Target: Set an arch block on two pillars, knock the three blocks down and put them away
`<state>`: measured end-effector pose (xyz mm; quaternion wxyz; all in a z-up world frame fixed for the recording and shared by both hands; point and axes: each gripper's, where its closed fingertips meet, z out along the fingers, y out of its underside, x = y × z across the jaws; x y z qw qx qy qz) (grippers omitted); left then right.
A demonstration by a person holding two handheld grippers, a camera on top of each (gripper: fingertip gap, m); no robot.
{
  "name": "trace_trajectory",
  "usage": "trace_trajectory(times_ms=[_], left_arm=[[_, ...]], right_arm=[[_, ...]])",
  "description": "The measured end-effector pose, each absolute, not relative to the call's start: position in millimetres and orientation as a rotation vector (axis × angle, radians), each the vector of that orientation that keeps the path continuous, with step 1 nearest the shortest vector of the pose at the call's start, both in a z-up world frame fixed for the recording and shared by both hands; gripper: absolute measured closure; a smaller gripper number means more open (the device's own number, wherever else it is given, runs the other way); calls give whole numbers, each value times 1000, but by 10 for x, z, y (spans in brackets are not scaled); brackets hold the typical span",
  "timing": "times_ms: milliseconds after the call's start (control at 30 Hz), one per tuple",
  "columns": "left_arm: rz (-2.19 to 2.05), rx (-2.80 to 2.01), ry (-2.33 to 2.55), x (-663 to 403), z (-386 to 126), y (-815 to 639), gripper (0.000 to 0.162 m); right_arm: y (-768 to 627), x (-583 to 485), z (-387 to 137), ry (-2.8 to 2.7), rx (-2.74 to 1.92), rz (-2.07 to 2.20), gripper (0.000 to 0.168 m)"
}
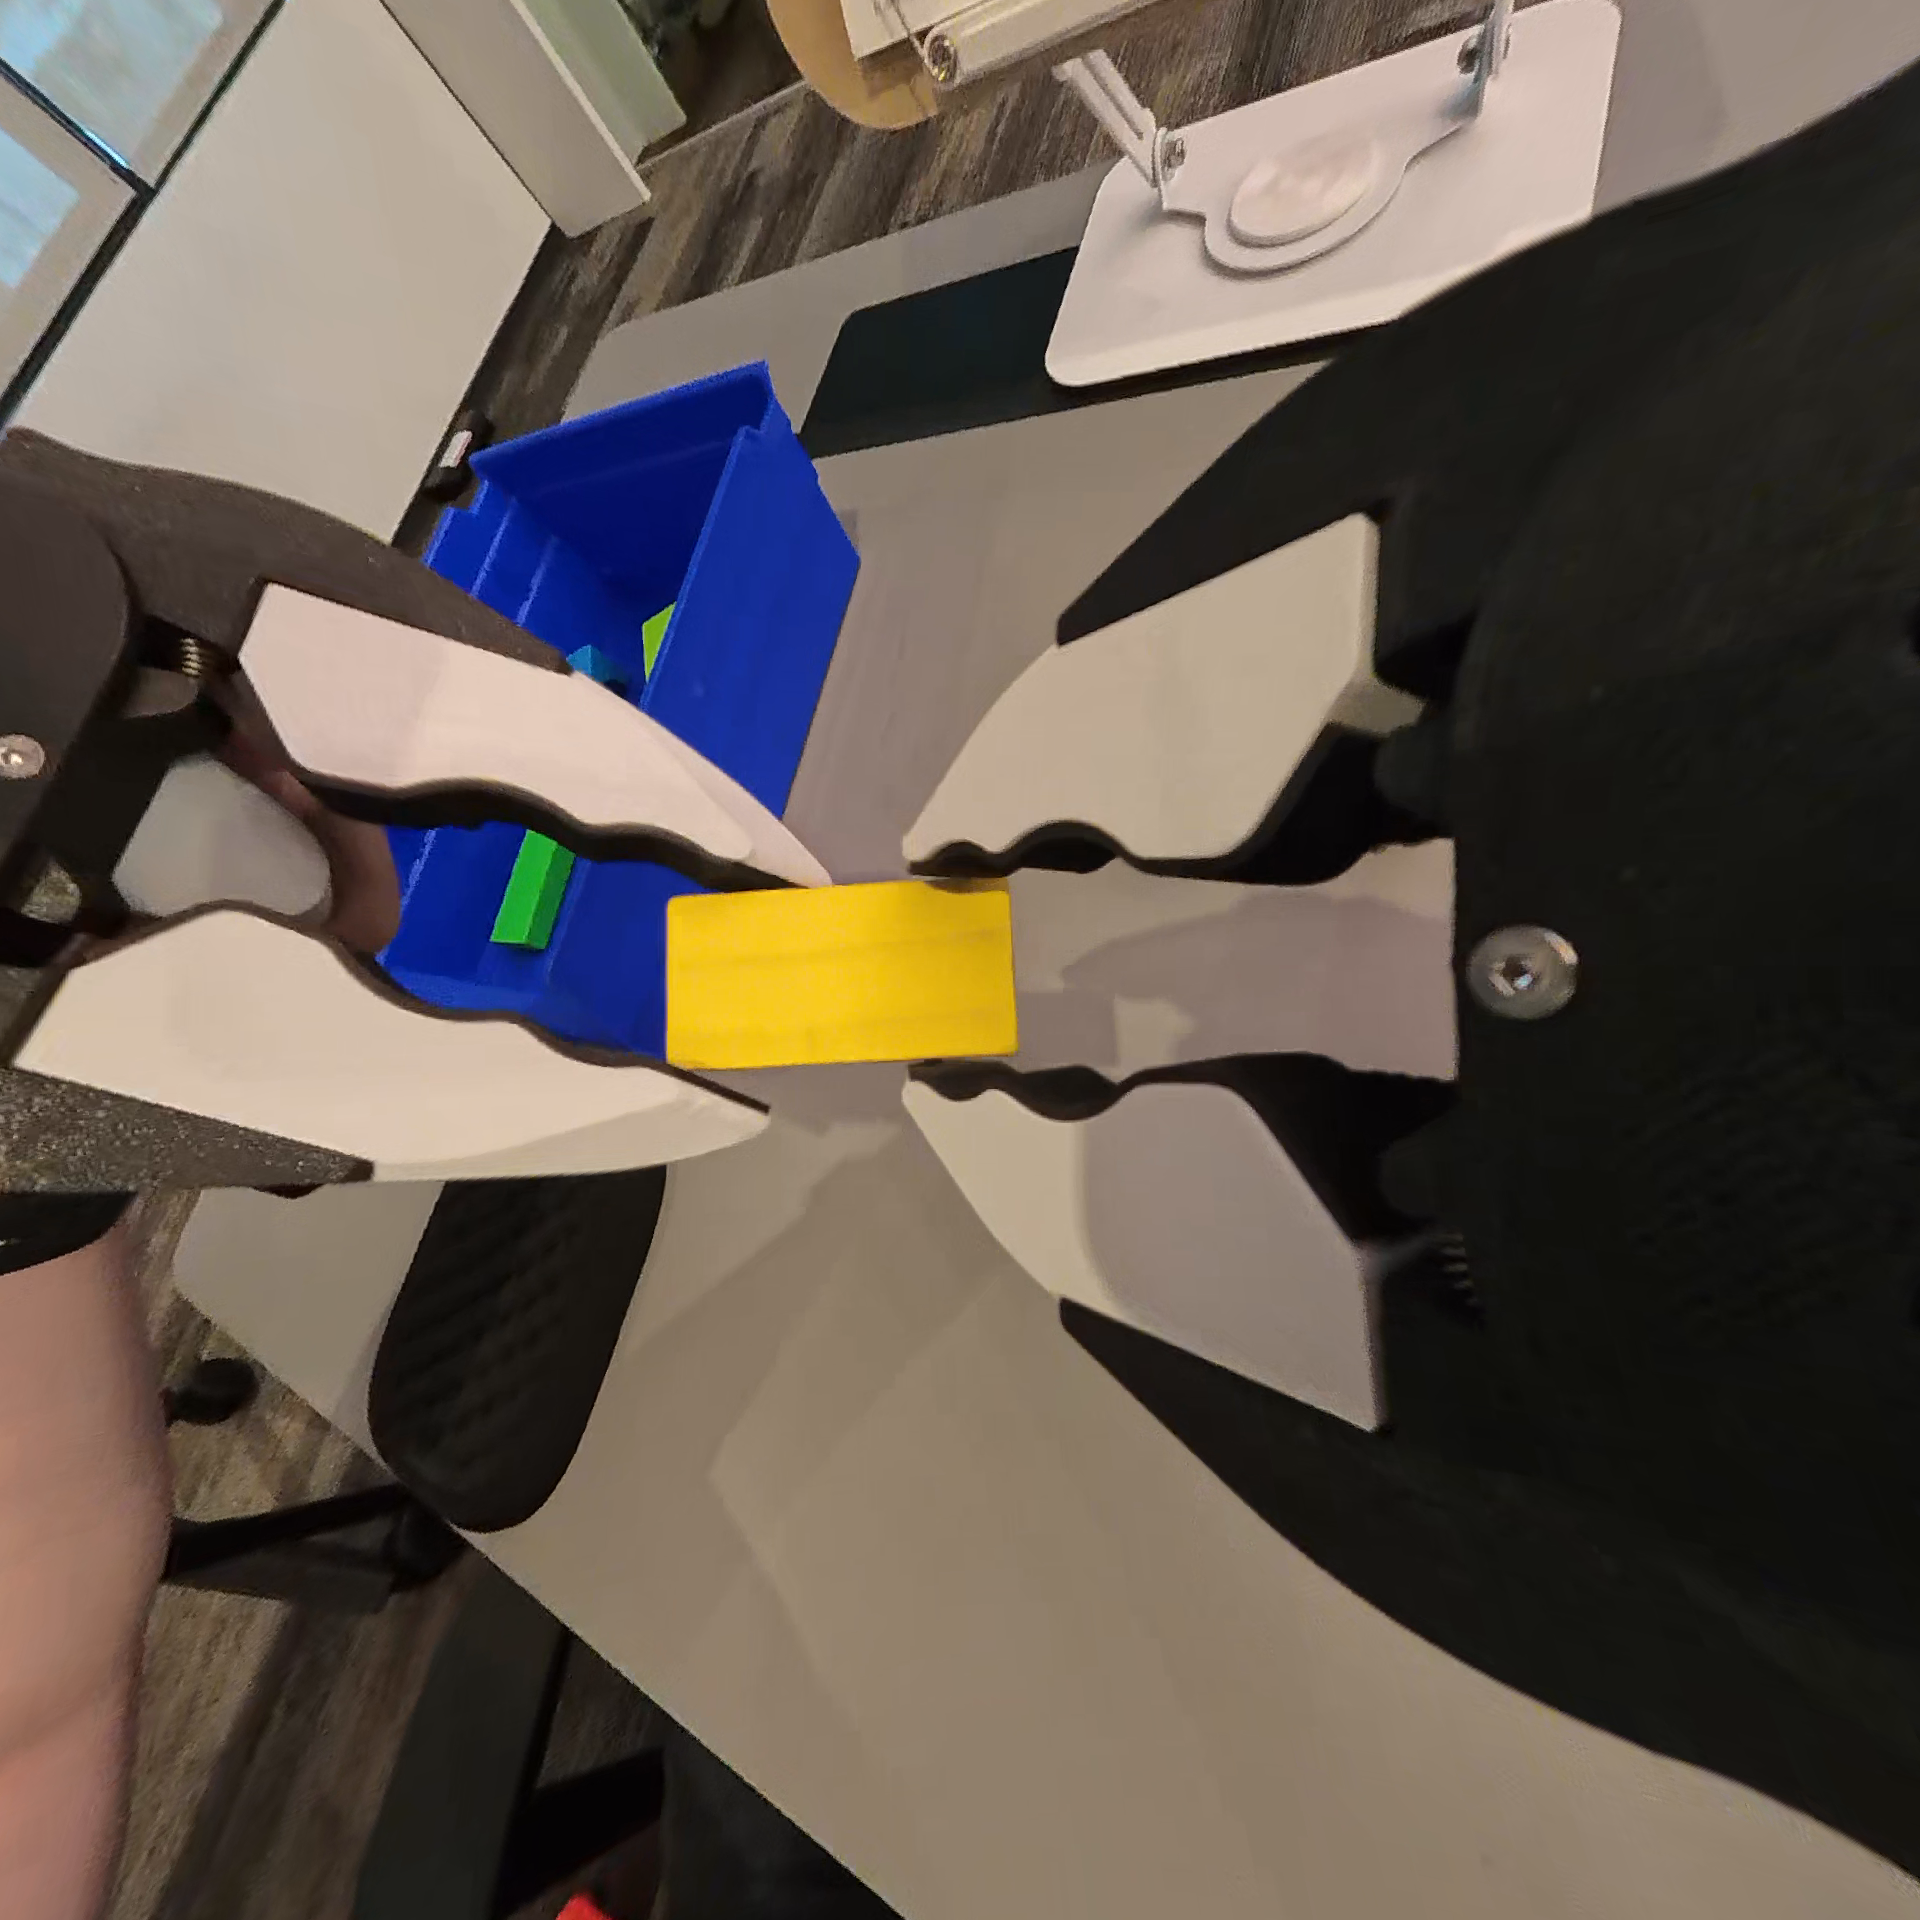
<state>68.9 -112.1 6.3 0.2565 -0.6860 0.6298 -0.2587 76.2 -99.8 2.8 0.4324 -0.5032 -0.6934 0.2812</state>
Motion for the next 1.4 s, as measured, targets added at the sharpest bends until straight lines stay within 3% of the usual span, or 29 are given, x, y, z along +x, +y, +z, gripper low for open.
trace_trajectory(times_ms=[167, 233, 433, 933, 1133, 1267, 1400], left_arm=[[-679, -1841, 1614, 641, 121, -1009, 124], [-590, -1809, 1490, 540, 248, -821, 109], [-652, -1813, 1236, 139, 446, -692, 98], [-711, -1810, 1116, -281, 576, -840, 100], [-762, -1824, 1034, -425, 549, -789, 103], [-704, -1854, 955, -711, 507, -656, 103], [-341, -1959, 828, -1314, 362, -283, 111]], right_arm=[[-957, 769, 60, -1691, -1283, 755, 135], [-776, 848, 66, -1634, -1355, 717, 135], [-68, 1168, -157, -1439, -1653, 674, 135], [252, 1266, -779, -1597, -1886, 565, 134], [259, 1250, -769, -1603, -1854, 563, 134], [265, 1268, -583, -1550, -1798, 547, 122], [133, 1343, -179, -1490, -1688, 544, 120]])
